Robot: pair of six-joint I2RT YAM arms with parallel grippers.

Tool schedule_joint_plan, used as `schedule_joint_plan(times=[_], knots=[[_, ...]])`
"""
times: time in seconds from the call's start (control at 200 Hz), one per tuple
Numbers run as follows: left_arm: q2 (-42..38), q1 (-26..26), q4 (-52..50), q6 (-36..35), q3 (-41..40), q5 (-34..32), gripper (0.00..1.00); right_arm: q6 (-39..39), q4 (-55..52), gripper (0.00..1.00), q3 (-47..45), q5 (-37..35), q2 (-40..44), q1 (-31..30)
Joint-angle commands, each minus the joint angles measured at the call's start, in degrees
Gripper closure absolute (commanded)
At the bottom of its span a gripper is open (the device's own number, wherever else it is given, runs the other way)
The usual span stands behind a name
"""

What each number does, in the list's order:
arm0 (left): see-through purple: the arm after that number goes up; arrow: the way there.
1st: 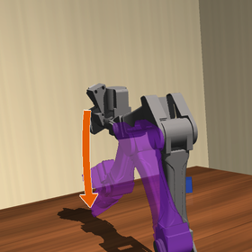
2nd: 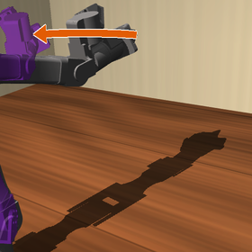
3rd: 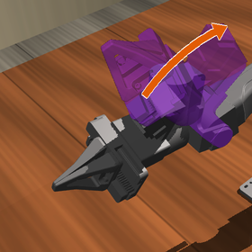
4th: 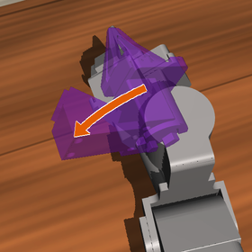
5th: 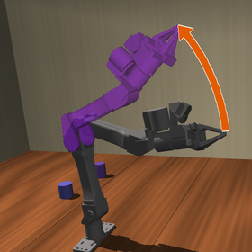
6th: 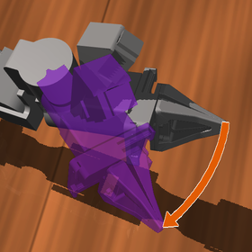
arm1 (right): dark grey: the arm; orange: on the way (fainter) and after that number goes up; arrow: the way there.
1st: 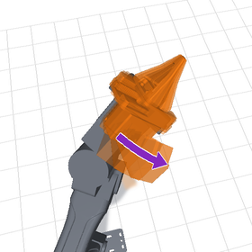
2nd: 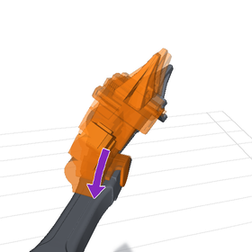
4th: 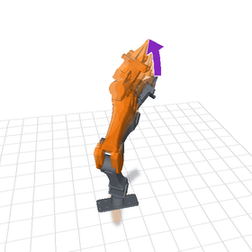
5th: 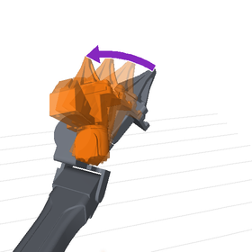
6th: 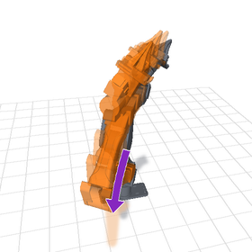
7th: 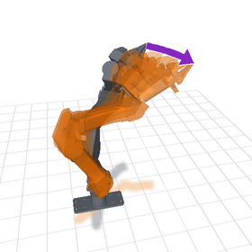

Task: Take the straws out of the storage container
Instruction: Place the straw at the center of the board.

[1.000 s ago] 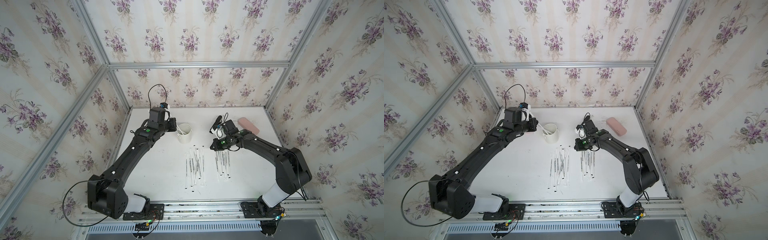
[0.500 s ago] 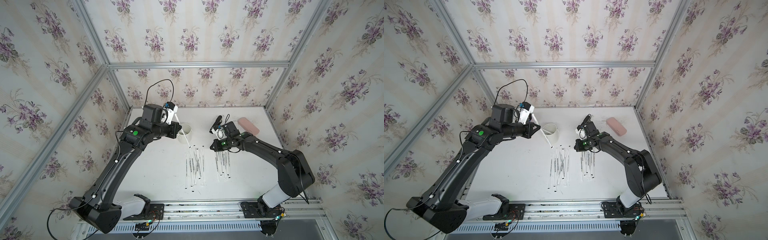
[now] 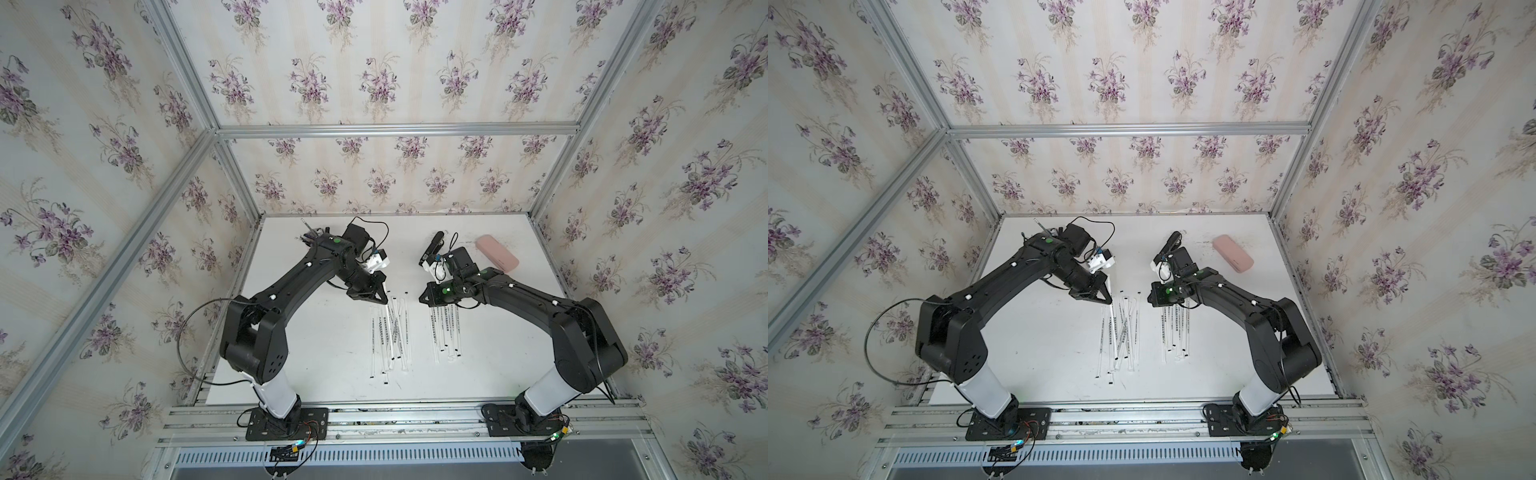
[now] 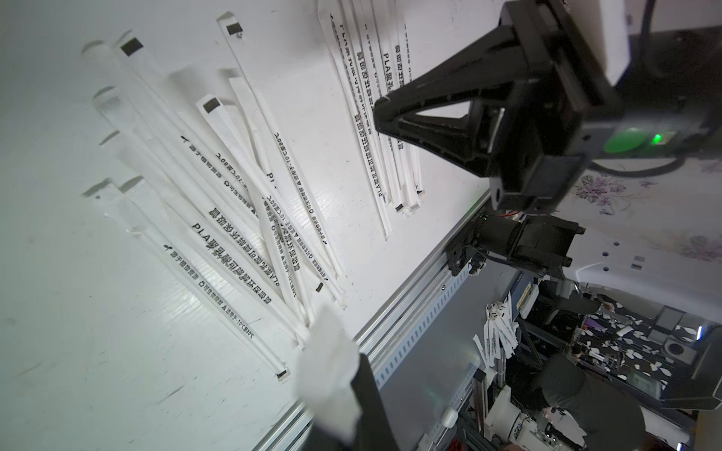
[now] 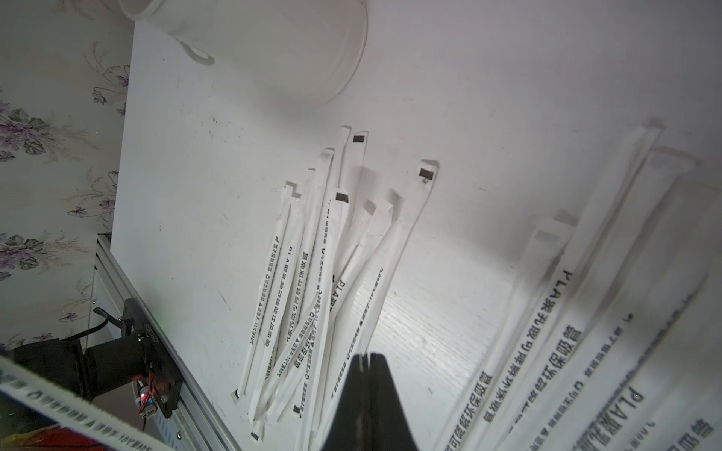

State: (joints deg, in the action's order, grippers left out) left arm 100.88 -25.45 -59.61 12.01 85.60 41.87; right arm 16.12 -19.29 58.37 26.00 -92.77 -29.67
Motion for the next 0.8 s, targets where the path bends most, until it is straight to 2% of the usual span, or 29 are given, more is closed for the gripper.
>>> schedule_joint_plan(times=[0.0,0.365,0.48,0.674,0.794], knots=[[2.83,-0.03,0.21,-1.68,1.11,0.38,1.0,-0.69,1.02,0.99,-0.5,0.18,0.0,-0.03],[8.7,-0.29,1.16,-2.14,1.78,-0.51,0.97,-1.01,1.36,0.99,-0.07,1.25,-0.47,0.03],[9.38,-0.28,0.86,-2.38,1.72,-1.32,0.93,-1.13,1.32,0.99,0.02,1.2,-0.74,0.01],[9.51,-0.27,1.12,-2.69,1.08,-2.76,0.81,-1.09,0.89,0.99,0.12,0.94,-0.42,0.05],[9.17,-0.29,1.44,-2.61,0.83,-2.73,0.8,-1.02,0.25,0.99,0.67,0.57,-0.51,0.05]])
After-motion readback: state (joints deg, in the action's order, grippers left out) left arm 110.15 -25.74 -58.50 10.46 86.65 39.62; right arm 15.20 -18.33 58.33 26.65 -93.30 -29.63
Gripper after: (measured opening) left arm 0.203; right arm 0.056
